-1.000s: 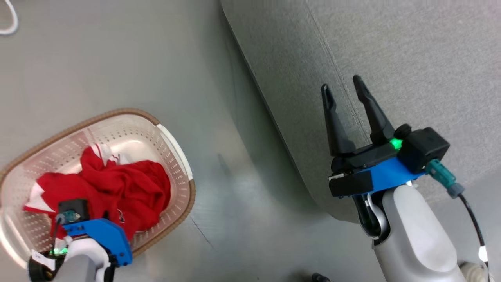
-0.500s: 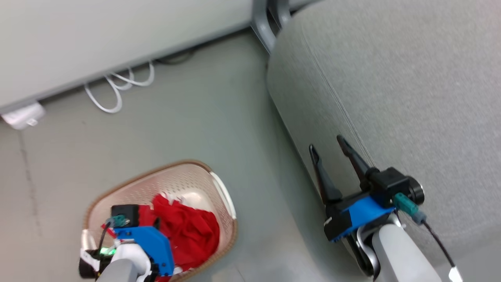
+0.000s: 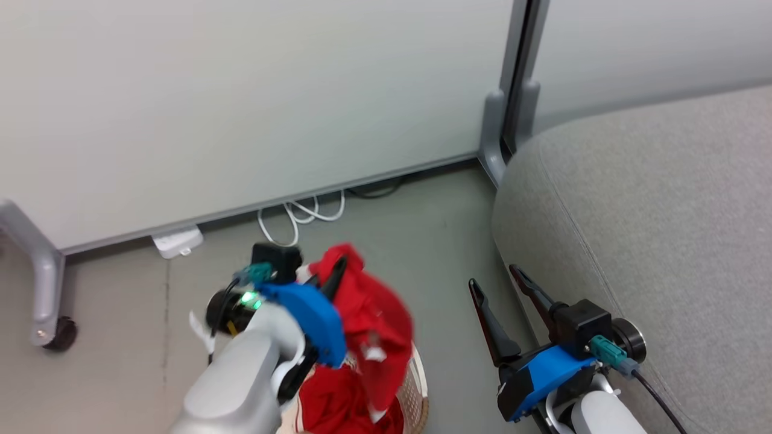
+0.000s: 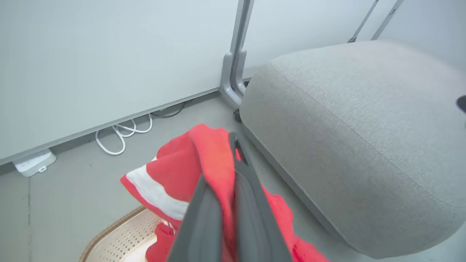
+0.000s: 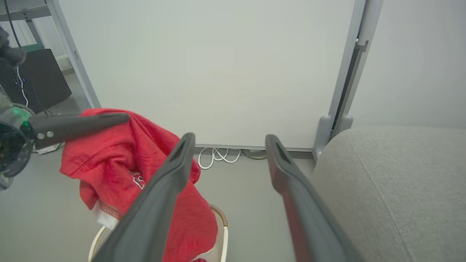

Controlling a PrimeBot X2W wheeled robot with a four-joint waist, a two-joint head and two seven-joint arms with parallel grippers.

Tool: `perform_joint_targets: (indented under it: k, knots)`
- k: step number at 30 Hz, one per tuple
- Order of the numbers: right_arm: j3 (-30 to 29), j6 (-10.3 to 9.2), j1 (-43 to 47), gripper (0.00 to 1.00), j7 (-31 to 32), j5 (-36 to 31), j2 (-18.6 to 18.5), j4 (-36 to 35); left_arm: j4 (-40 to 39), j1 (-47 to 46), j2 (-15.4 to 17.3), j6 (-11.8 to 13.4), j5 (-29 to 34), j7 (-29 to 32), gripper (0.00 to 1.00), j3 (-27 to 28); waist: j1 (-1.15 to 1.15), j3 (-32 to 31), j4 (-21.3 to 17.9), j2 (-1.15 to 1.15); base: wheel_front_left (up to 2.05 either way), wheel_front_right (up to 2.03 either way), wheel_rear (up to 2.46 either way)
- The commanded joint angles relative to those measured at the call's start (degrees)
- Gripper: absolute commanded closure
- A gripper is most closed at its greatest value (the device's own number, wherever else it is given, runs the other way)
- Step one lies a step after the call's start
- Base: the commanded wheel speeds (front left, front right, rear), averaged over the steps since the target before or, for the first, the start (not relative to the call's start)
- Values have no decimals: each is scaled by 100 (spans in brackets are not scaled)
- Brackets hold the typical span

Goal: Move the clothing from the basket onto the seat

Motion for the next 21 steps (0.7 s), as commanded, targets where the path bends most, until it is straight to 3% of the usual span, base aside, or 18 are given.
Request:
perform_joint_targets:
  k: [1, 10, 21]
  knots:
    - [30, -2, 89, 0, 24, 24, -13, -43, -148, -168, 9, 4, -65, -12, 100, -145, 2, -210, 179, 0, 0, 0, 0]
    - [215, -2, 126, 0, 107, 218, -13, -114, -869, -913, 12, 185, -616, 184, 100, -1111, 2, -393, 223, 0, 0, 0, 0]
    - [439, -2, 151, 0, 144, 283, -13, -139, -825, -1349, 10, 454, -1119, 53, 100, -1729, 2, -471, 79, 0, 0, 0, 0]
